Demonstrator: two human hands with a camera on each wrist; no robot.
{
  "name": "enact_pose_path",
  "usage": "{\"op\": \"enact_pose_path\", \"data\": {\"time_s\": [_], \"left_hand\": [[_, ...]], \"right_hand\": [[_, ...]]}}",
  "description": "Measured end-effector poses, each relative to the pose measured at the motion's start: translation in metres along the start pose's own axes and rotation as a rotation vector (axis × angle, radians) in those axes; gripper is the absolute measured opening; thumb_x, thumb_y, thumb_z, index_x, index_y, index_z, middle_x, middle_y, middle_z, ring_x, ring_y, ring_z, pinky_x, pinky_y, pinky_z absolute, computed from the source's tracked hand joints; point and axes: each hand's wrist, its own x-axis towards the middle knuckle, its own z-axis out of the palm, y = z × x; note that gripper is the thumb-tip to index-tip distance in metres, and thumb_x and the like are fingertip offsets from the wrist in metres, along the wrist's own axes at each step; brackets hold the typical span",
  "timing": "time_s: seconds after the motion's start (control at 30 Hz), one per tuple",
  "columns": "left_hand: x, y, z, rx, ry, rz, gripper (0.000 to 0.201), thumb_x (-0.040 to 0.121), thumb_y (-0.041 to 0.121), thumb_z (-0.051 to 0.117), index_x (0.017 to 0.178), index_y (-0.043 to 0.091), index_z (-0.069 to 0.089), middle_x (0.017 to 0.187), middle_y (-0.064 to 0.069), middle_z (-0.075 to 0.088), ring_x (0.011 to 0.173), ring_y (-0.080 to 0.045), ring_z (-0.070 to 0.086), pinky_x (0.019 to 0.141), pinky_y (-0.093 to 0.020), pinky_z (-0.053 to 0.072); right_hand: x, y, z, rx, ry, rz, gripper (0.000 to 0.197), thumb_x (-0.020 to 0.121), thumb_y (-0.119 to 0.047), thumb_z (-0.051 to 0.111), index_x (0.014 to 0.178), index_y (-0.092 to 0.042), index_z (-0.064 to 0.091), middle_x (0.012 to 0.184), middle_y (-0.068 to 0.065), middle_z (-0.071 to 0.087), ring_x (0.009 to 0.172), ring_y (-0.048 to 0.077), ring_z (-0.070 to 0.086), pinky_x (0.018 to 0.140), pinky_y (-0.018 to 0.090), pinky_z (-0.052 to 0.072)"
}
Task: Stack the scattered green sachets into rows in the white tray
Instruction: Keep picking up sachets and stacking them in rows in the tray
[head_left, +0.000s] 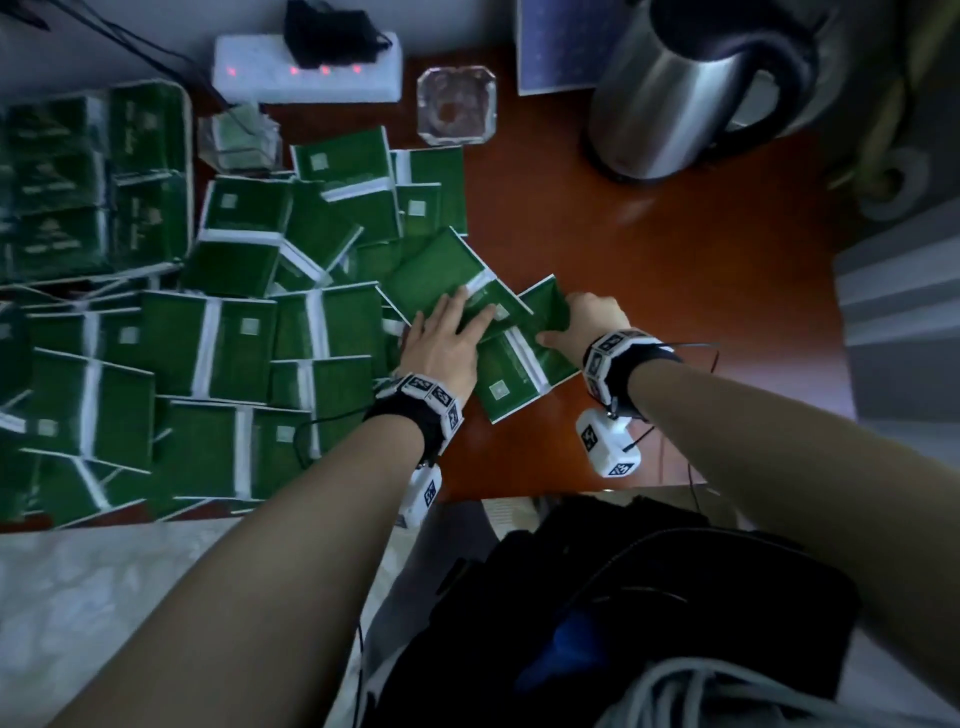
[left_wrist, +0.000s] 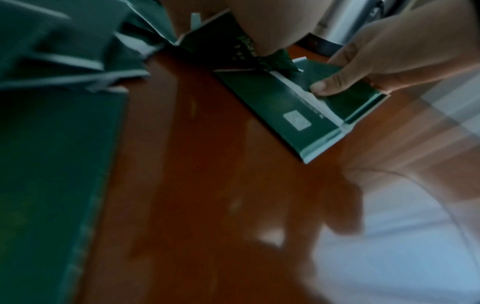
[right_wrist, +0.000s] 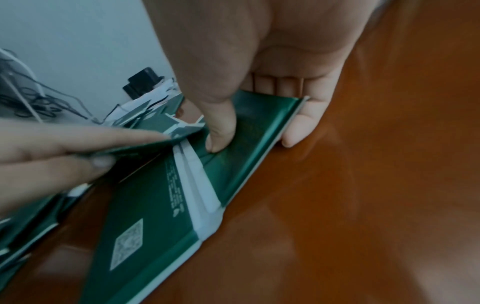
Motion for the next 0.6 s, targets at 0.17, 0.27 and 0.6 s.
{"op": "enact_pose_path", "data": {"time_s": [0.17, 0.27, 0.6], "left_hand": [[-0.021, 0.062, 0.031, -0.075, 0.008, 0.024, 0.067, 0.096, 0.007, 0.05, 0.152, 0.033, 0.027, 0.164, -0.004, 0.01, 0.151, -0.027, 0.01, 0.121, -0.049, 0.014], [-0.033, 0.08, 0.035, -0.073, 0.001, 0.005, 0.065, 0.09, 0.009, 0.057, 0.148, 0.025, 0.032, 0.163, -0.005, 0.016, 0.15, -0.027, 0.013, 0.12, -0.049, 0.016], [-0.05, 0.072, 0.019, -0.004, -0.042, -0.002, 0.06, 0.082, 0.018, 0.066, 0.136, 0.02, 0.041, 0.136, 0.0, 0.048, 0.127, -0.021, 0.049, 0.117, -0.049, 0.025]], "right_hand": [[-0.008, 0.07, -0.015, -0.019, 0.011, 0.057, 0.059, 0.082, -0.051, 0.073, 0.122, -0.01, 0.056, 0.11, 0.011, 0.064, 0.08, 0.024, 0.057, 0.061, 0.032, 0.05], [-0.013, 0.084, -0.016, -0.026, 0.001, 0.055, 0.057, 0.084, -0.05, 0.072, 0.122, -0.01, 0.055, 0.103, 0.009, 0.062, 0.079, 0.023, 0.06, 0.058, 0.031, 0.05], [-0.019, 0.081, -0.014, -0.041, 0.059, 0.038, 0.057, 0.086, -0.046, 0.071, 0.122, -0.008, 0.05, 0.096, 0.011, 0.06, 0.078, 0.028, 0.062, 0.054, 0.034, 0.049]]}}
